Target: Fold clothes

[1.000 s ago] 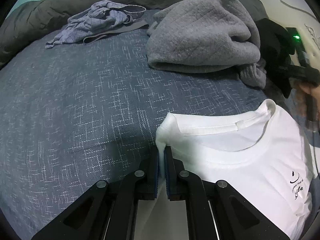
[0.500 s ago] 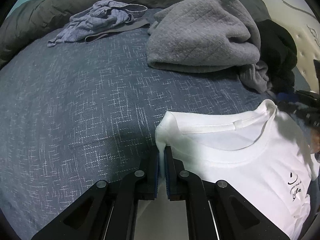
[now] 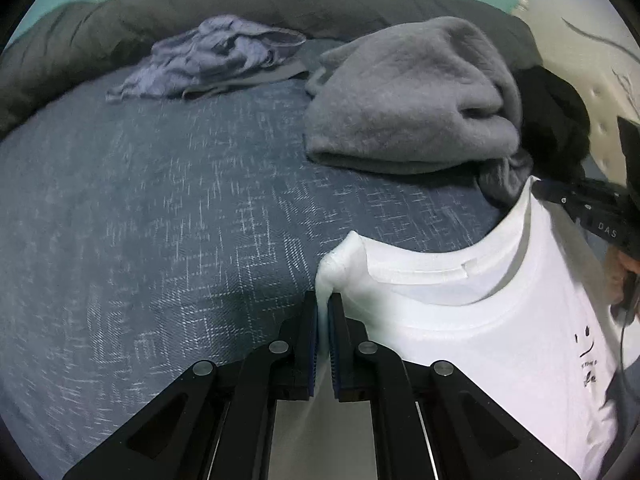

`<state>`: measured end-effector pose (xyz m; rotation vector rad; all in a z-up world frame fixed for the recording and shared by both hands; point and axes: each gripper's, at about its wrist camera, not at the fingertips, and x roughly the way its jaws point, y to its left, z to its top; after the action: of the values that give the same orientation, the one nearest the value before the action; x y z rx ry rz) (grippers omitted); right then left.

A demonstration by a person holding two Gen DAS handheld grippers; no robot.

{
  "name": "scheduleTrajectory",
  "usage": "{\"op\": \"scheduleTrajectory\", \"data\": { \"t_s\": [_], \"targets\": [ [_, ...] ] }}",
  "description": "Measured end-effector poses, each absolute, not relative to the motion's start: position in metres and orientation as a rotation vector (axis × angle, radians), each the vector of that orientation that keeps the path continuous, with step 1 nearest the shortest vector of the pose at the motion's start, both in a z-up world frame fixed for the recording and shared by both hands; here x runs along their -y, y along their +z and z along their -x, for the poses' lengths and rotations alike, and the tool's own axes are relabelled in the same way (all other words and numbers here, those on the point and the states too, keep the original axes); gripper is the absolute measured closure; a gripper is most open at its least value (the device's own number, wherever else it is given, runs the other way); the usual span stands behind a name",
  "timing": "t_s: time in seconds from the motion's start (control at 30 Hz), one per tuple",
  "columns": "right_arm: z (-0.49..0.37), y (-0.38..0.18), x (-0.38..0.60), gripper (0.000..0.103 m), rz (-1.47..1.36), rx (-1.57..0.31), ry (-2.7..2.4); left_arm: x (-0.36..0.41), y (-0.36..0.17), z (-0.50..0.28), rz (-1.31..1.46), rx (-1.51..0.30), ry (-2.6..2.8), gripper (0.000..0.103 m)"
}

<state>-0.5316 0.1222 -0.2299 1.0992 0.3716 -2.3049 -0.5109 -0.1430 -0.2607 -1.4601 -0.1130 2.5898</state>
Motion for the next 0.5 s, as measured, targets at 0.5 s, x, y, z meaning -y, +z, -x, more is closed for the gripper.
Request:
{"op": "scheduleTrajectory", "data": {
  "t_s": [0.5],
  "targets": [
    [0.531, -0.240, -0.127, 0.080, -1.184, -0.444, -2.339, 0.158, -0.248, 0.511, 1.441, 0.238, 2.618, 0.072]
  ]
}}
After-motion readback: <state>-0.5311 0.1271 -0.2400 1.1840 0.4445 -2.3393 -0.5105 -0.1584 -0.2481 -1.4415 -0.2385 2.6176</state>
